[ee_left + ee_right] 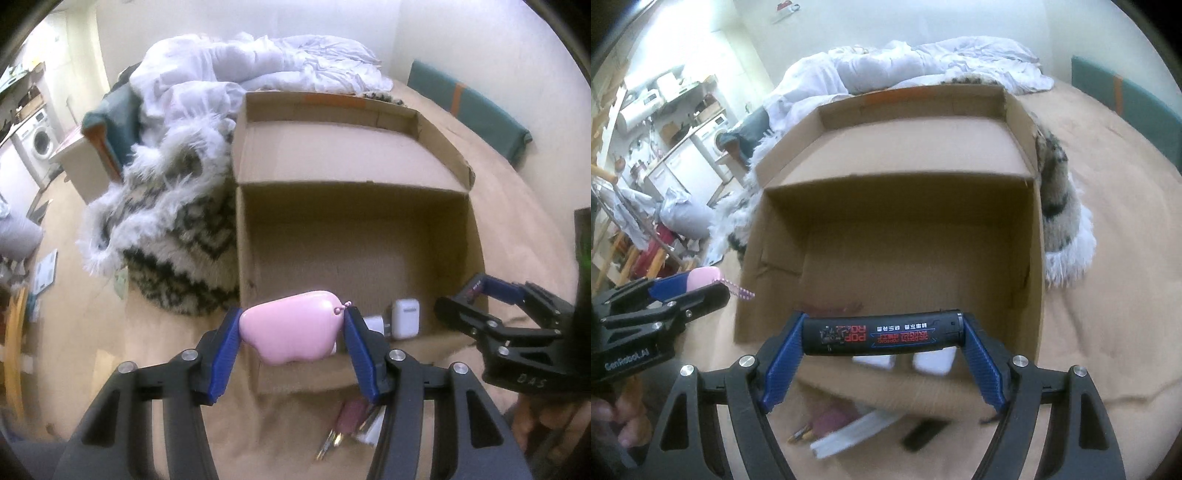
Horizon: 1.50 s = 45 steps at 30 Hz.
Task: Organize rigid objects
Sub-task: 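Lower the keychain and black marker into the box and open both tools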
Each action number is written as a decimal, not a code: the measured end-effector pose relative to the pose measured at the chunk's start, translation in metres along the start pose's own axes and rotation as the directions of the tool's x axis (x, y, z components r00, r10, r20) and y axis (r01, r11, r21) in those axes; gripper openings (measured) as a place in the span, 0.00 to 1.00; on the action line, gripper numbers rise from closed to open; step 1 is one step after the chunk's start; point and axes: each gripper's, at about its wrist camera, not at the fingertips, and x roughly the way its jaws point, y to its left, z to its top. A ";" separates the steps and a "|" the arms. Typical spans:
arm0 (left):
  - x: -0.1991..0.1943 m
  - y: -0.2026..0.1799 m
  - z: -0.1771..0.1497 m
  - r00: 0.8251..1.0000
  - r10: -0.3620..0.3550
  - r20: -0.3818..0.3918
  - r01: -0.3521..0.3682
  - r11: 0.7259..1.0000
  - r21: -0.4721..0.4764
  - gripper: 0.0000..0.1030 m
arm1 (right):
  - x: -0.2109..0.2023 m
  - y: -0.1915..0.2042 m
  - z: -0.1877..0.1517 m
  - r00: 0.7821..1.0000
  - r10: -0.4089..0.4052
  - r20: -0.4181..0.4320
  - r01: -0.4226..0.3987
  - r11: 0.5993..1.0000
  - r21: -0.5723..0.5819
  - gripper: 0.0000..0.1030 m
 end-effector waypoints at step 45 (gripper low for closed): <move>0.092 -0.024 -0.006 0.996 0.010 -0.088 -0.006 0.999 0.044 0.51 | 0.073 -0.020 0.019 0.986 -0.085 -0.146 0.093 0.995 0.045 0.89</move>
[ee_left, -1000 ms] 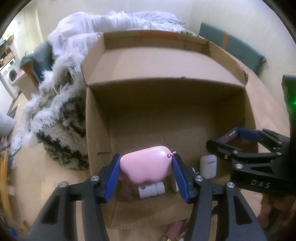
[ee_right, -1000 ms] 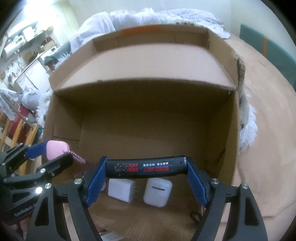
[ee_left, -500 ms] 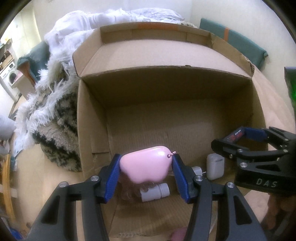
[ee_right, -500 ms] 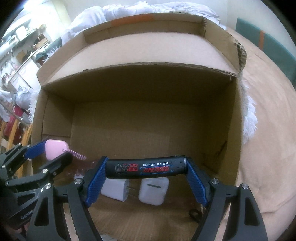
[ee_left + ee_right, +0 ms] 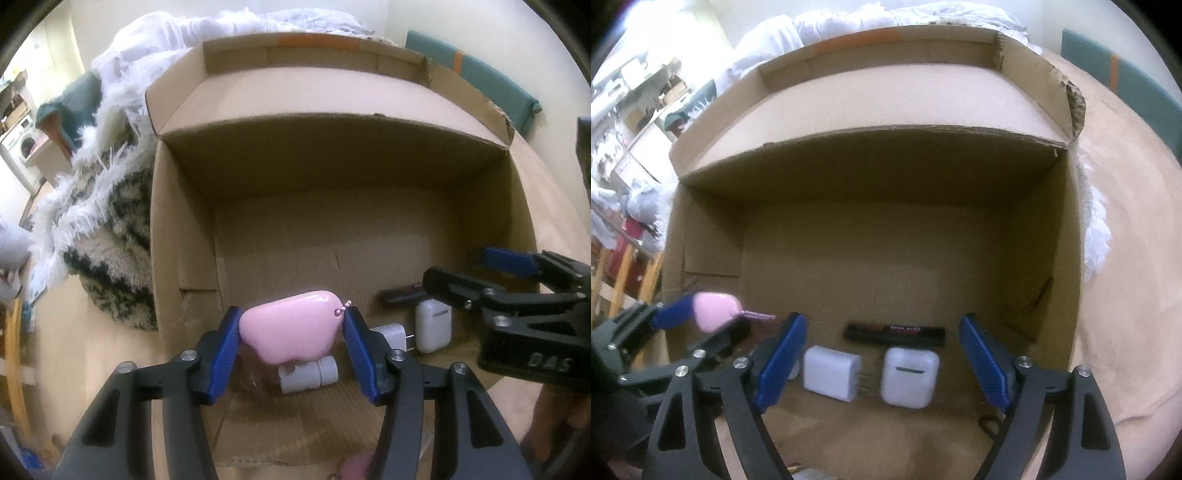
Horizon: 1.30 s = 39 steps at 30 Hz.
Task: Organize rigid objects
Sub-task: 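Lower the keychain and black marker into the box and open both tools, then grasp the gold-tipped battery with the left tool while the right tool grasps the black flashlight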
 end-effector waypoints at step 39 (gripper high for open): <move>-0.069 0.042 -0.025 0.997 0.026 0.066 -0.018 0.992 -0.124 0.68 | -0.075 -0.010 -0.027 0.983 -0.001 0.183 -0.006 0.999 0.033 1.00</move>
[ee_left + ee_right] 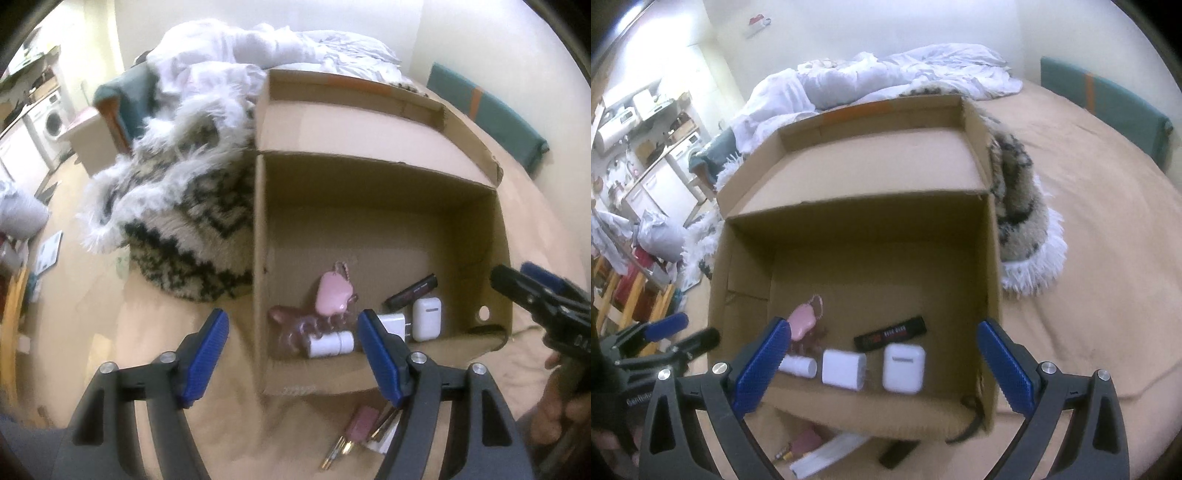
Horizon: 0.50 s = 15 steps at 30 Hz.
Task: Organize rigid objects
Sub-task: 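Grasp the gold-tipped battery with the left tool while the right tool grasps the black flashlight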
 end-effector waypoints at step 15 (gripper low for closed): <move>-0.004 0.014 -0.048 0.995 0.027 -0.098 -0.030 0.999 -0.024 0.68 | -0.019 -0.025 -0.063 0.994 0.017 -0.111 0.006 0.980 0.199 1.00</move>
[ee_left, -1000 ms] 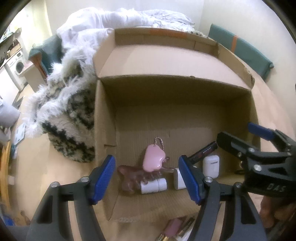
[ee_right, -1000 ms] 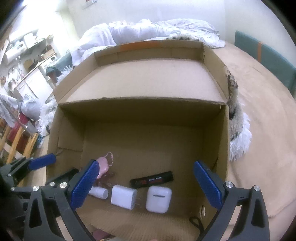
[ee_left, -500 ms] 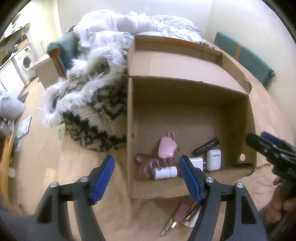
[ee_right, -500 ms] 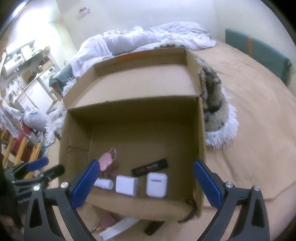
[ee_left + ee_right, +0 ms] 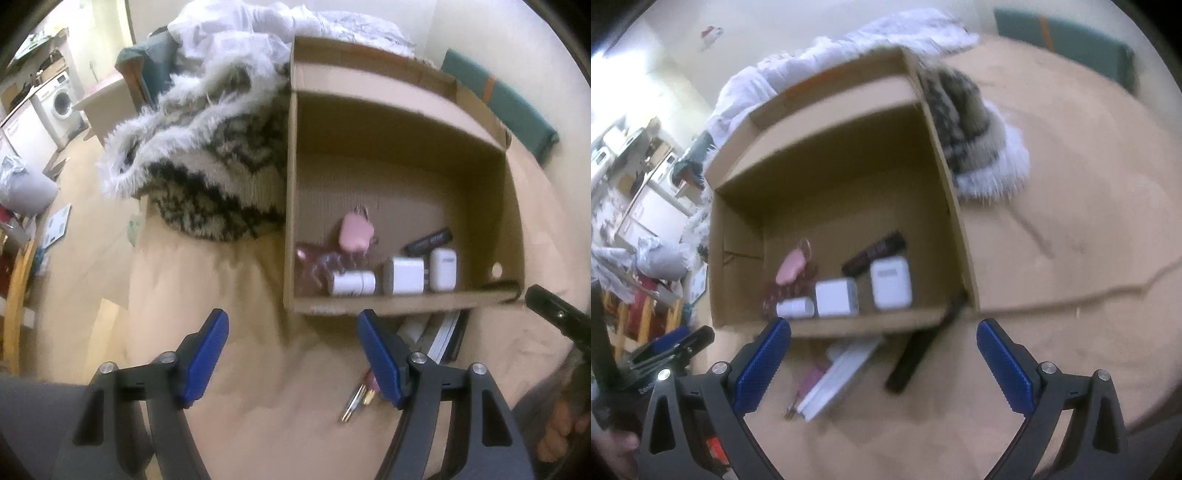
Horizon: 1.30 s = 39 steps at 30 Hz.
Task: Organize rigid objects
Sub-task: 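Grasp the gold-tipped battery with the left tool while the right tool grasps the black flashlight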
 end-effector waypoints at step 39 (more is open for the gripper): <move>0.080 -0.018 -0.029 0.944 -0.059 -0.324 0.078 0.996 0.045 0.09 | 0.073 -0.044 -0.021 0.958 0.032 -0.283 0.046 0.963 0.265 0.49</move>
